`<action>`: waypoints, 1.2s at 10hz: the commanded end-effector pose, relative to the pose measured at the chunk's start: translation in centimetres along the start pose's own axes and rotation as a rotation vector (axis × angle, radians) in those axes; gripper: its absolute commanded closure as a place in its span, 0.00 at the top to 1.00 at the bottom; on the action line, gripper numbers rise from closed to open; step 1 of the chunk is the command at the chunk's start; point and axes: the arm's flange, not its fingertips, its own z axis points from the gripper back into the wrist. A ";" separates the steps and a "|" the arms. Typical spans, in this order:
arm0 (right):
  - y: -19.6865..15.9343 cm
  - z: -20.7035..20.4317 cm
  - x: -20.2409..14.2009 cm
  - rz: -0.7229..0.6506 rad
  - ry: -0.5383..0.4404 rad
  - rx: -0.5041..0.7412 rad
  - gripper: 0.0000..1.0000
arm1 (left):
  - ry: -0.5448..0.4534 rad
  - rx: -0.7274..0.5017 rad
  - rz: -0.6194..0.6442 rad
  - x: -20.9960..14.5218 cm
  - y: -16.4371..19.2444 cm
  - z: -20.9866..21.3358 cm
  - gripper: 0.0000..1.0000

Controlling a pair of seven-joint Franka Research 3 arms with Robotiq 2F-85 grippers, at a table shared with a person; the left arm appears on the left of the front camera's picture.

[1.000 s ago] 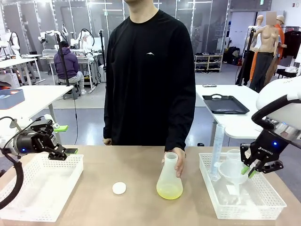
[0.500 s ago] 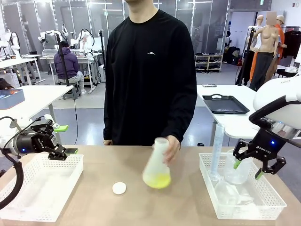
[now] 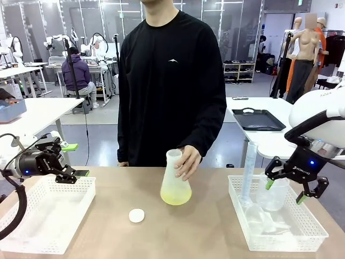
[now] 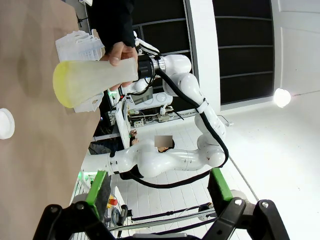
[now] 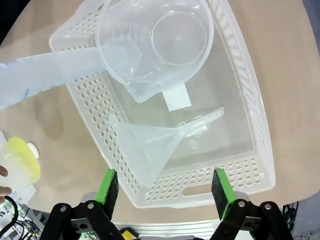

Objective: Prepare the solutions needed for the experiment.
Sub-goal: Once the solution is in the Big flask , pick up the Plastic Funnel and place it back into the right Organizing basket, then when the human places the Big flask in the center of the table, pick up the Big flask and place it in the left Organizing basket.

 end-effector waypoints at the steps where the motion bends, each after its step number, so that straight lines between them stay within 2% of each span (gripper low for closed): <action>1: 0.0 0.1 -0.2 -0.009 0.004 0.007 0.94 | 0.001 0.000 -0.002 0.0 0.0 0.0 1.00; 9: 0.0 0.0 0.0 -0.001 0.001 0.000 0.94 | 0.001 0.000 -0.002 0.0 0.0 0.0 1.00; 10: 0.1 0.9 -2.9 0.080 -0.051 0.112 0.94 | 0.001 0.000 -0.002 0.0 0.0 0.0 1.00; 11: 0.3 1.0 -4.5 0.208 -0.058 0.233 0.94 | 0.001 0.000 -0.002 0.0 0.0 0.0 1.00; 12: 0.3 0.8 -4.8 0.258 -0.100 0.300 0.94 | 0.001 0.000 -0.002 0.0 0.0 0.0 1.00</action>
